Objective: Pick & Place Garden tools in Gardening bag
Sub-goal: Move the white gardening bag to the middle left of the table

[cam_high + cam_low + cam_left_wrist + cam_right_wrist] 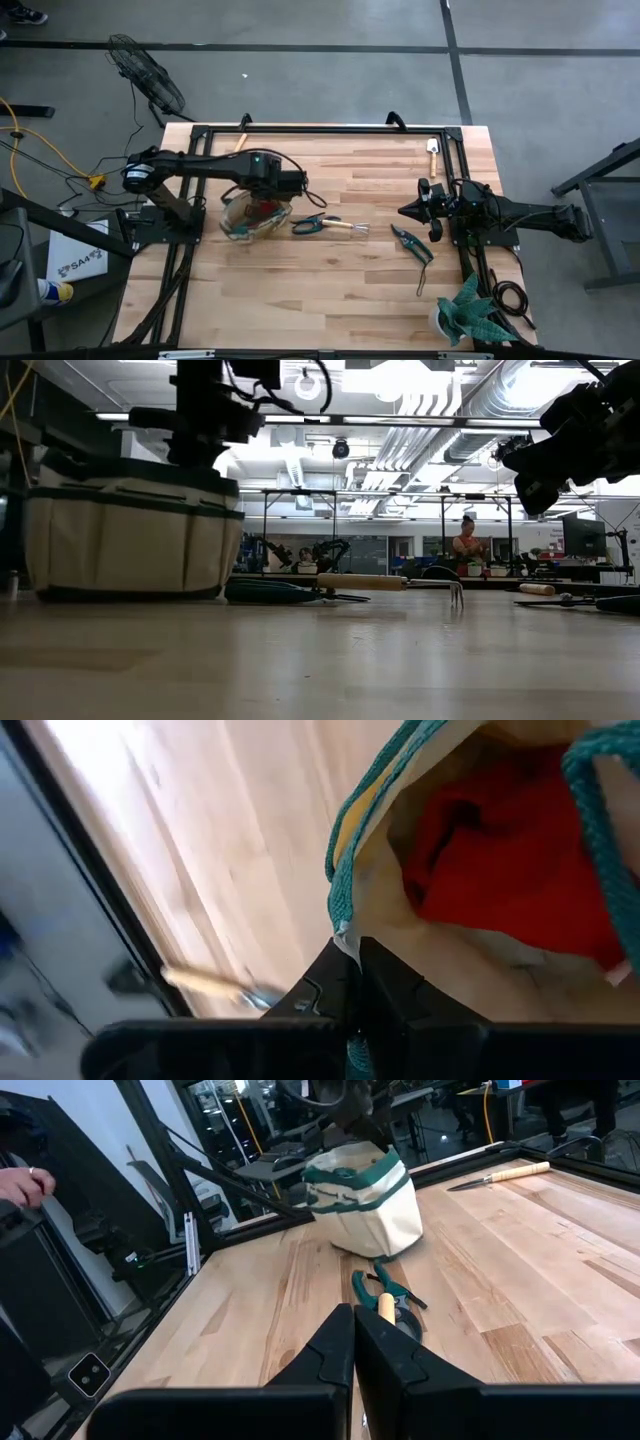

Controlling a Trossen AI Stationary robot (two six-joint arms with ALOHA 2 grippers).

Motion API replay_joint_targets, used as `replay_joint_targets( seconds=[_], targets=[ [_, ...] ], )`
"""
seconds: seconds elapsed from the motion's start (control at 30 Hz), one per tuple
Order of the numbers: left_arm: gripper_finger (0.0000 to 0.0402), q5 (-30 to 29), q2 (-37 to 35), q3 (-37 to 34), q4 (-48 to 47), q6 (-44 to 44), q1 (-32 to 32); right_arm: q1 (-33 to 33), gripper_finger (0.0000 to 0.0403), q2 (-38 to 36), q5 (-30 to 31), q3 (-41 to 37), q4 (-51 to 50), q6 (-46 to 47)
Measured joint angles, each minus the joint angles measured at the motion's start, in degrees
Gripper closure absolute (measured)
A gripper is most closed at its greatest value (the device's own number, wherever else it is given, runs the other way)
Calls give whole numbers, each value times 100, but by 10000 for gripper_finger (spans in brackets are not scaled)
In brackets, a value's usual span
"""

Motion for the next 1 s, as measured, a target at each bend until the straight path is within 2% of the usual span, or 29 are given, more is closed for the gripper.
replay_joint_targets(
  seconds=[0.13,0.47,0.73,0.87,1.0],
  targets=[
    [397,61,0,0,249,894,64,1,400,0,0,1,1,0],
    [396,66,6,-148,275,1882,184,1,400,0,0,1,1,0],
    [389,63,-17,-304,368,1581,163,0,401,0,0,1,1,0],
    [362,87,-150,-306,523,1559,161,0,401,0,0,1,1,0],
    [313,83,-306,-306,569,1388,94,0,401,0,0,2,1,0]
  ],
)
